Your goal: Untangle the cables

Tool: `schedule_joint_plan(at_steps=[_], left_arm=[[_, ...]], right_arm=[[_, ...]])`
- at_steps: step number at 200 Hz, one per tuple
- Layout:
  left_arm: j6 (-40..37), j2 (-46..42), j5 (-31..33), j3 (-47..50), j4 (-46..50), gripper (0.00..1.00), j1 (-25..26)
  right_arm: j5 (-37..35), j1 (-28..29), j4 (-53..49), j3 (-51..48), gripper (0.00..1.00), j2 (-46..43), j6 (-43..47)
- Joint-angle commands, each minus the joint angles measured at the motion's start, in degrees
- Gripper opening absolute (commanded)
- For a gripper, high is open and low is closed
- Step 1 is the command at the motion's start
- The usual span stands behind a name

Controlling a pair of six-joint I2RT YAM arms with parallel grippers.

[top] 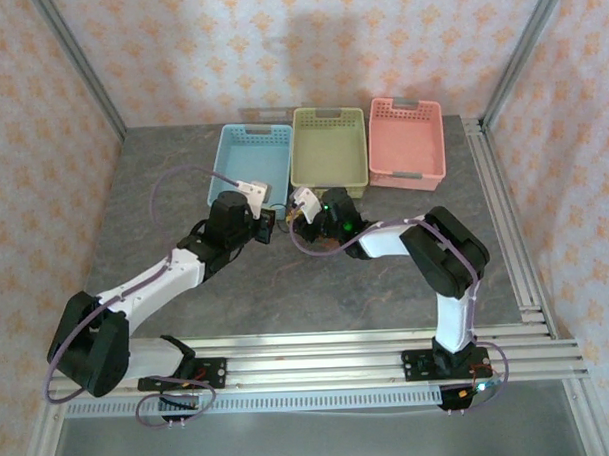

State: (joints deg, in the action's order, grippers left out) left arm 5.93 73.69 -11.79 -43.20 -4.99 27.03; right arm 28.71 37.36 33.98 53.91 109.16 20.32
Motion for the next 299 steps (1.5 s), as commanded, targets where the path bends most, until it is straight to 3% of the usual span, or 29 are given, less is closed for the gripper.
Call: schedule_joint_plan(at_steps=[1, 52, 90, 174, 229, 299], left_arm=[[-0.59, -1.46, -1.16, 0.50, -2.87, 0.00, 0.55], [0.81, -1.90, -8.12, -2.30, -0.75, 0.00, 1.15], [0.59, -8.69, -6.30, -5.85, 8.85, 0.00, 4.91], [9.92, -21.09, -9.89, -9.59, 20.21, 0.00, 5.19], [10.50, -28.84, -8.22, -21.67, 30.57, 0.00, 5.14], [8.82, -34.11, -0.40, -34.40, 38.80, 0.00, 5.14]], right_arm=[[-2.87, 0.34, -1.46, 1.29, 0.18, 0.20, 1.40], [-4.04, 0.35, -2.49, 1.37, 0.16, 0.00, 1.77], [-3.69, 0.34, -3.19, 2.06, 0.14, 0.26, 1.65], [-4.23, 0.35, -3.57, 2.25, 0.12, 0.28, 1.64], [-4.27, 0.34, -3.91, 2.51, 0.12, 0.41, 1.68], [-4.28, 0.35, -4.26, 2.76, 0.13, 0.48, 1.50]])
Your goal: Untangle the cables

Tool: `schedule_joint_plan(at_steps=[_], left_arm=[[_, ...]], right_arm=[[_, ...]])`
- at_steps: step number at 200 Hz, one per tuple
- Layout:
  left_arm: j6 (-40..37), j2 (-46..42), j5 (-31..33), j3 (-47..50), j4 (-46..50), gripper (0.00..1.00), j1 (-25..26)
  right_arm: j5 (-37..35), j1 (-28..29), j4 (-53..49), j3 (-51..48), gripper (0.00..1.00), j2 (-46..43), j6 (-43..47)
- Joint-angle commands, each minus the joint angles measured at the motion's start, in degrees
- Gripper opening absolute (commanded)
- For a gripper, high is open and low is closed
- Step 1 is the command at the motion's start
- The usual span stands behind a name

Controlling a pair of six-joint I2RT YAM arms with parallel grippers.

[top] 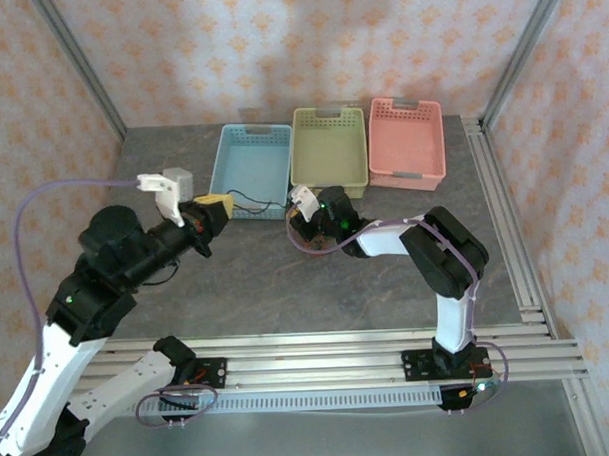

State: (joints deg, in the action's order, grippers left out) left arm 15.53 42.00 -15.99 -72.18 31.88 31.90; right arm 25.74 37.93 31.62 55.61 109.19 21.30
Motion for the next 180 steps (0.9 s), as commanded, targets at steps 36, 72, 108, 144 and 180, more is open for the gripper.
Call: schedule_joint_plan(at_steps=[36, 72, 108, 144, 180], left_arm=[[-2.42, -2.78, 7.47, -10.00, 4.30, 0.00, 0.32], [-2.95, -2.64, 12.03, -11.84, 4.24, 0.00, 0.35], [-3.03, 1.64, 14.46, -12.35, 5.43, 0.00, 0.31], [-2.29, 4.92, 17.24, -12.55, 4.23, 0.00, 0.27], [-3.22, 11.47, 20.32, -18.15, 5.36, 0.00, 0.00]], right_arm=[[-1.38, -0.23, -2.09, 1.17, 0.13, 0.52, 0.64], [-1.29, -0.21, -2.09, 1.17, 0.13, 0.53, 0.75], [-1.06, -0.14, -2.26, 1.31, 0.13, 0.56, 0.88], [-1.07, -0.15, -2.02, 0.99, 0.14, 0.50, 0.87], [-1.05, -0.14, -2.22, 1.16, 0.14, 0.49, 0.86]])
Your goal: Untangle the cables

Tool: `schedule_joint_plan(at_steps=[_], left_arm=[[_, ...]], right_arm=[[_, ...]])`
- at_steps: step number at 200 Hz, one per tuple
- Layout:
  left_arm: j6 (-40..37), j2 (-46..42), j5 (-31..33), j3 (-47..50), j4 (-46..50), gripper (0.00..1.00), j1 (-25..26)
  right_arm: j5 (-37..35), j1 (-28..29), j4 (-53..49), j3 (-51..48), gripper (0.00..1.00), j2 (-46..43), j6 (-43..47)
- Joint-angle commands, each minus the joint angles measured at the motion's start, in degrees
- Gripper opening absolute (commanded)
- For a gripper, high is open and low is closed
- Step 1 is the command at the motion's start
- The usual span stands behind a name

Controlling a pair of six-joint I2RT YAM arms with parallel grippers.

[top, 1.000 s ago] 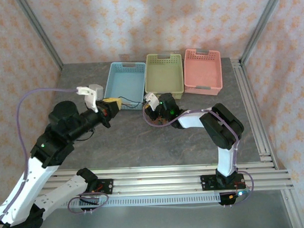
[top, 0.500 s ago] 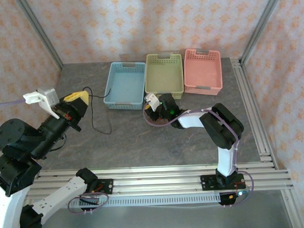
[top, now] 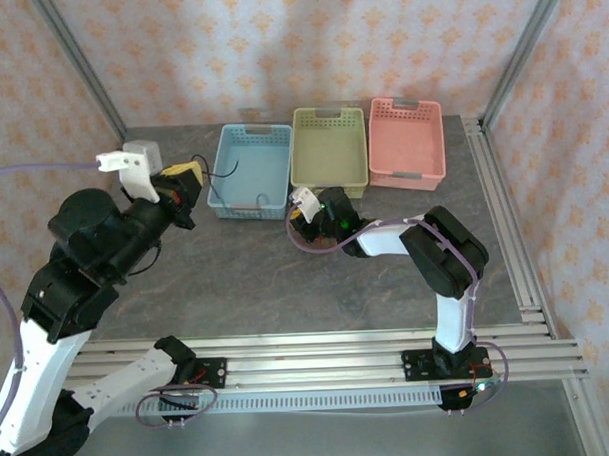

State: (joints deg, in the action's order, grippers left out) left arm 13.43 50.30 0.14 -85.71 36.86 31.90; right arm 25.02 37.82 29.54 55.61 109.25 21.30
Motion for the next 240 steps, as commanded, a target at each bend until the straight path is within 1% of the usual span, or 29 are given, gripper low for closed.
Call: schedule_joint_plan(at_steps=[1, 22, 30, 40, 50, 72, 106, 123, 141, 162, 179, 209, 240], left_arm=[[-1.17, 3.46, 4.36, -4.76, 0.35, 0.00, 0.00], [-2.25, 8.19, 5.28, -7.16, -0.31, 0.00, -1.97], [-1.50, 10.26, 4.35, -8.06, -0.38, 0.00, -3.61], [-0.19, 12.44, 0.91, -8.97, -0.86, 0.00, -6.09], [0.97, 14.24, -1.00, -9.29, -2.00, 0.00, -7.83], [1.54, 18.39, -1.73, -11.01, -3.19, 0.00, -9.85], [2.85, 25.60, -3.00, -15.00, -1.66, 0.00, -12.96], [3.57, 26.77, -2.68, -13.49, -3.13, 0.00, -13.69], [4.49, 27.00, -1.90, -9.72, -5.80, 0.00, -14.26], [6.65, 28.70, -3.03, -6.06, -7.03, 0.00, -15.53], [8.84, 31.09, -3.00, -4.71, -5.28, 0.00, -16.16], [10.82, 33.82, -4.15, 1.81, -9.62, 0.00, -16.23], [11.58, 39.88, -4.69, 2.41, -10.36, 0.00, -16.76]], right_arm=[[-0.32, -0.03, -0.16, 1.16, 0.14, 0.43, 0.85], [-0.40, -0.01, -0.25, 1.17, 0.14, 0.44, 0.97], [-0.35, -0.02, -0.23, 1.12, 0.14, 0.43, 0.96], [-0.37, -0.03, 0.06, 0.94, 0.14, 0.36, 1.10], [-0.42, -0.02, 0.30, 0.81, 0.14, 0.32, 1.08], [-0.40, 0.06, 0.34, 0.72, 0.14, 0.19, 1.25], [-0.50, 0.23, 0.34, 0.63, 0.14, 0.25, 1.47], [-0.61, 0.41, 0.23, 0.61, 0.14, 0.19, 1.71], [-0.70, 0.63, 0.21, 0.61, 0.14, 0.17, 1.92], [-0.85, 0.67, 0.08, 0.59, 0.14, 0.20, 2.16], [-1.09, 0.76, -0.07, 0.68, 0.14, 0.17, 2.29], [-1.35, 1.02, -0.27, 0.64, 0.14, 0.20, 2.80], [-1.55, 1.59, -1.15, 0.99, 0.15, 0.43, 3.57]])
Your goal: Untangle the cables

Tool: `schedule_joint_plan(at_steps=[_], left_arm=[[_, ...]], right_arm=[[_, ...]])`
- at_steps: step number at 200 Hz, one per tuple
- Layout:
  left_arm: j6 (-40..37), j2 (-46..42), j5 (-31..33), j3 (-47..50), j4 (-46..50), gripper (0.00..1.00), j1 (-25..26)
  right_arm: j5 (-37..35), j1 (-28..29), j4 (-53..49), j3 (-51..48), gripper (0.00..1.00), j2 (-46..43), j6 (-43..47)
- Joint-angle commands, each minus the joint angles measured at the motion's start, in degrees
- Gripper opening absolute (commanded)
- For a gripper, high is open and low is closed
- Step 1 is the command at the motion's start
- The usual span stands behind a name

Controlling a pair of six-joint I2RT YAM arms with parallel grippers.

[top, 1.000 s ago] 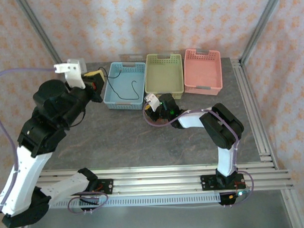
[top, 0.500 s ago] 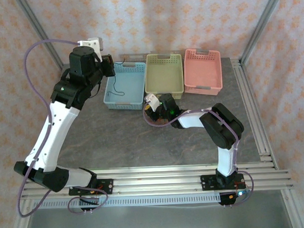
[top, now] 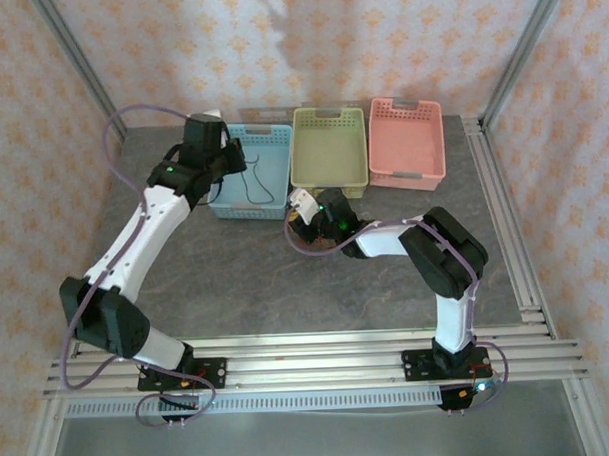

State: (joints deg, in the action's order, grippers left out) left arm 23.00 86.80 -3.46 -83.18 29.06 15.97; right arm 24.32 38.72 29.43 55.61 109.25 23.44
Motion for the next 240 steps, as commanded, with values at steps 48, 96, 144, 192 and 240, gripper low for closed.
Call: schedule_joint_plan(at_steps=[48, 96, 144, 192, 240], left_arm=[[2.87, 12.98, -2.64, -4.50, -1.32, 0.00, -1.29], [0.66, 22.16, -1.12, -12.13, 4.24, 0.00, -1.29], [0.10, 23.59, -1.55, -6.41, -1.97, 0.00, -1.71], [0.26, 25.06, -3.95, -2.60, -6.97, 0.19, -1.65], [-1.28, 19.81, -1.94, 4.26, -15.24, 0.53, -1.73]], right_arm=[[-1.27, 0.93, -1.45, 1.26, 0.16, 0.52, 1.91], [-1.39, 1.39, -1.92, 1.29, 0.18, 0.57, 2.68], [-1.49, 1.47, -2.46, 1.60, 0.18, 0.70, 2.84], [-1.57, 1.53, -2.63, 1.70, 0.18, 0.71, 2.84], [-2.01, 1.56, -4.46, 2.91, 0.19, 1.16, 2.93]])
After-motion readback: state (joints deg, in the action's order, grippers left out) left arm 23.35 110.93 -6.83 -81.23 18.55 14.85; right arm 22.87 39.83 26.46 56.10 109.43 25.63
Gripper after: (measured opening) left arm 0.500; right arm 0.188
